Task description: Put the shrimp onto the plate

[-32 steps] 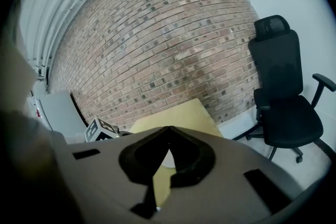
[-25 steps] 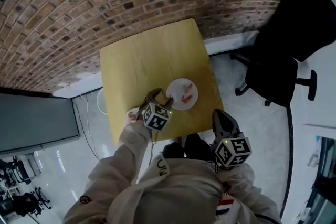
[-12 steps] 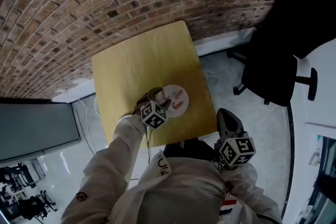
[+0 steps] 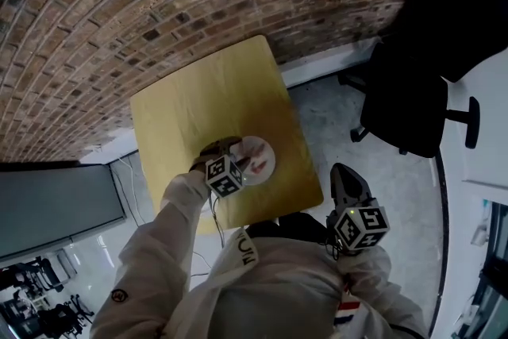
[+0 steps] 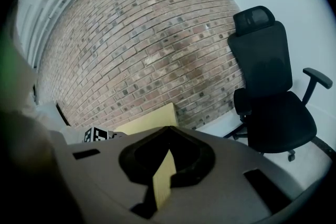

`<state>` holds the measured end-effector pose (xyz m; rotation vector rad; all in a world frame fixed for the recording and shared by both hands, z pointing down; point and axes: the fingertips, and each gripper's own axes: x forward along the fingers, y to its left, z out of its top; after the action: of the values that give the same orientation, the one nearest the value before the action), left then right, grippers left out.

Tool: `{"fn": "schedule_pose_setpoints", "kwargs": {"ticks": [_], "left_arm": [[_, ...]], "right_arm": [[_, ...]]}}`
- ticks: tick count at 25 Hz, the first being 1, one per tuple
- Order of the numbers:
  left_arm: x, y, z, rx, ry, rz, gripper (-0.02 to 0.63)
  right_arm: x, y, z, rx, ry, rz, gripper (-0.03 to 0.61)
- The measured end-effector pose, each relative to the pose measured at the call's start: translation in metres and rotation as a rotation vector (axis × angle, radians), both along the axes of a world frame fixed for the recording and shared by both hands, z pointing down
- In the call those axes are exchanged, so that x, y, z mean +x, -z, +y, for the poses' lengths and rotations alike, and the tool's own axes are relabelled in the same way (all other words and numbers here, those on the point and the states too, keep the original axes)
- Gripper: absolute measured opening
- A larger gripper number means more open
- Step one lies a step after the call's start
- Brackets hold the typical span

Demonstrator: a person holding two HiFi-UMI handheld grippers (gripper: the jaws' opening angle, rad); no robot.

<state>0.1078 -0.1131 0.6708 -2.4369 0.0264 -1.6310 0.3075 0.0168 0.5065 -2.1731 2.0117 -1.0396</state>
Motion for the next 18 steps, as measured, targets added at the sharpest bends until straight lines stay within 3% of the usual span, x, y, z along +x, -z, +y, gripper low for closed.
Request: {"fn": "schedule_pose_setpoints", "kwargs": {"ticks": [8, 18], "left_arm": [[0.0036, -0.0019, 0.0018, -0.012, -0.107, -0.034, 0.255], [0.0041, -0.0028, 0.0026, -0.022, -0.131, -0.033, 0.255]], "right_arm": [[0.0073, -0.0057, -0.0010, -0.004, -0.001, -0.017, 0.023], [0.0096, -0.0065, 0.0001, -0.009, 0.003, -0.022, 0.023]]}}
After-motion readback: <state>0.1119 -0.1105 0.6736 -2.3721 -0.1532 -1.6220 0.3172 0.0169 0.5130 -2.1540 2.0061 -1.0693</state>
